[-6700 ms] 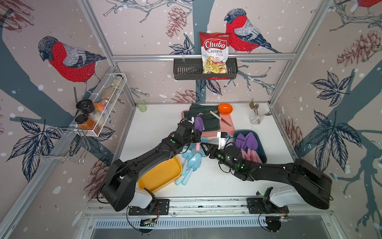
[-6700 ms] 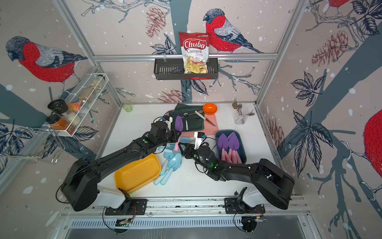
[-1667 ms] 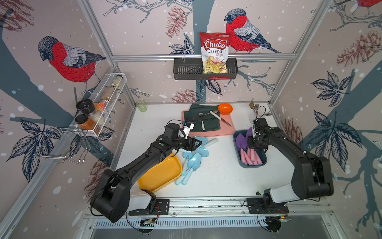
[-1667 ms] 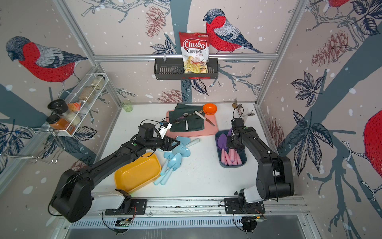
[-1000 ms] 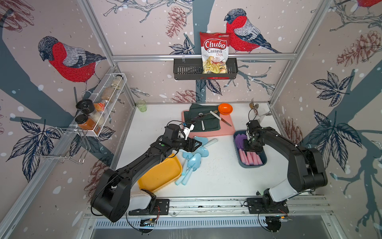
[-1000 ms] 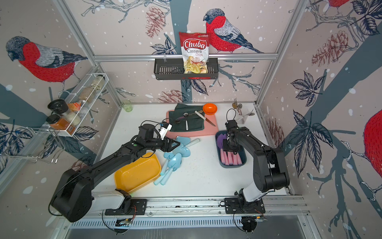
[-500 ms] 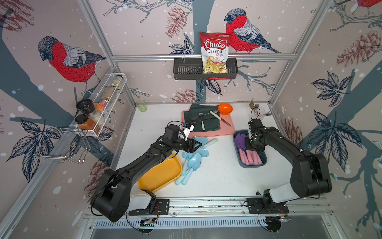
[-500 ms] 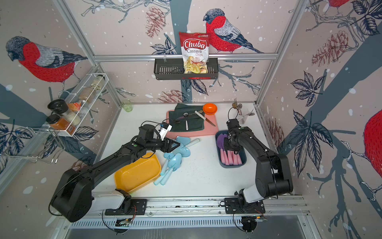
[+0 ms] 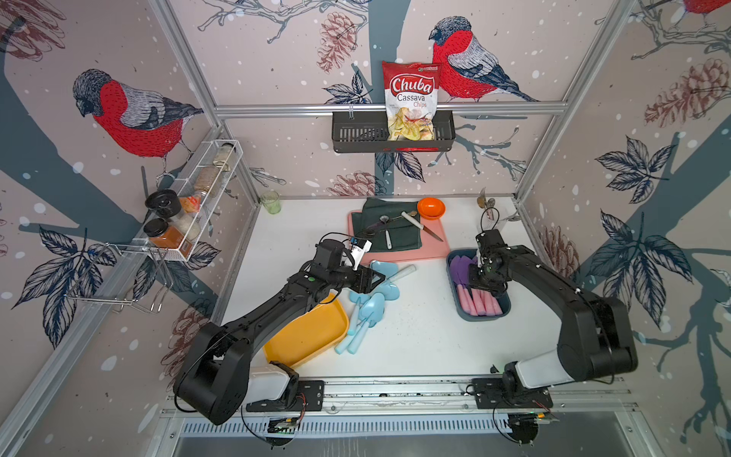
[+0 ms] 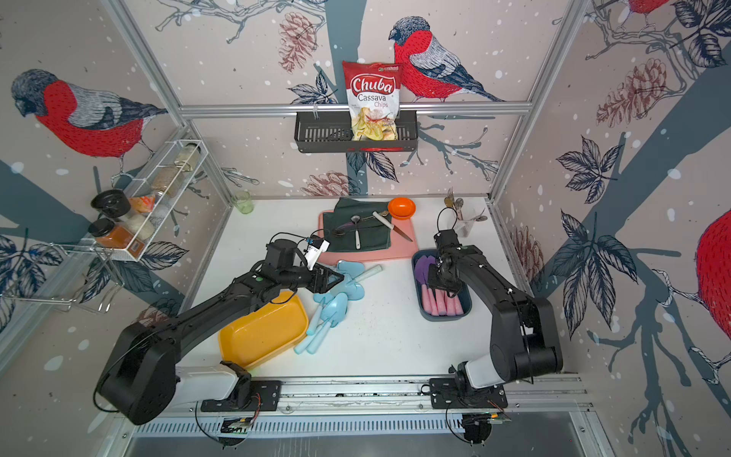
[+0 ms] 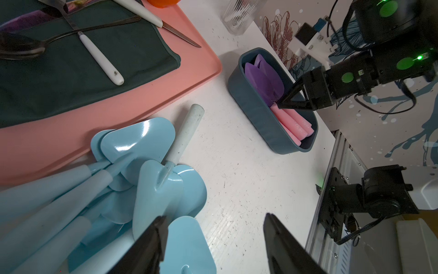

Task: Sort the small shovels by color and place them into the storage box
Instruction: Adjust the storage box at the center of the board.

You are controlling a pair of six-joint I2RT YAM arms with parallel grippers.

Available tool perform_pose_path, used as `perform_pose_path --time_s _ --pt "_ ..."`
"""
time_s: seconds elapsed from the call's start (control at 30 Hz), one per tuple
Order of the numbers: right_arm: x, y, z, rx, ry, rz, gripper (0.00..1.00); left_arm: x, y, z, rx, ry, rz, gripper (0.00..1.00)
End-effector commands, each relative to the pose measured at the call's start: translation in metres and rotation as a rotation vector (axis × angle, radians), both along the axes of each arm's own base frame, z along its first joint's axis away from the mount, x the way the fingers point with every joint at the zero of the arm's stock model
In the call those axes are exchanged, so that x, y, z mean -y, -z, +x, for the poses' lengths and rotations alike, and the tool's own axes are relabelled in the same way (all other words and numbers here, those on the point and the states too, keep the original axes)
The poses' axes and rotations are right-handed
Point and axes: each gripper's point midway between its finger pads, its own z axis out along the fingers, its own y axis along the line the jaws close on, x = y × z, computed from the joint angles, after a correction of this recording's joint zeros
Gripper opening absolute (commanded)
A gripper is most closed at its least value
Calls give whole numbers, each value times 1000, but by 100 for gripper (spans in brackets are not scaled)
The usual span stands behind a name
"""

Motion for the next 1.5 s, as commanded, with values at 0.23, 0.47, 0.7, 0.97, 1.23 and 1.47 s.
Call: perform_pose_path --time_s 0.23,0.47,0.7,0.97,1.23,1.47 --pt "-84 -88 5 450 -133 175 45 -16 -3 16 339 234 347 66" --pt "-164 -85 -6 548 -342 273 49 -37 34 25 379 360 598 66" --pt "-212 -72 8 626 -692 0 55 -57 54 17 391 462 685 68" --pt "-239 -69 27 723 -1121 -81 64 -76 58 -6 343 428 584 71" --pt "-223 -53 31 751 -1497 -168 53 -93 58 -16 326 288 511 72" --pt "-229 -23 42 638 -1588 -268 53 -117 68 -22 379 325 640 73"
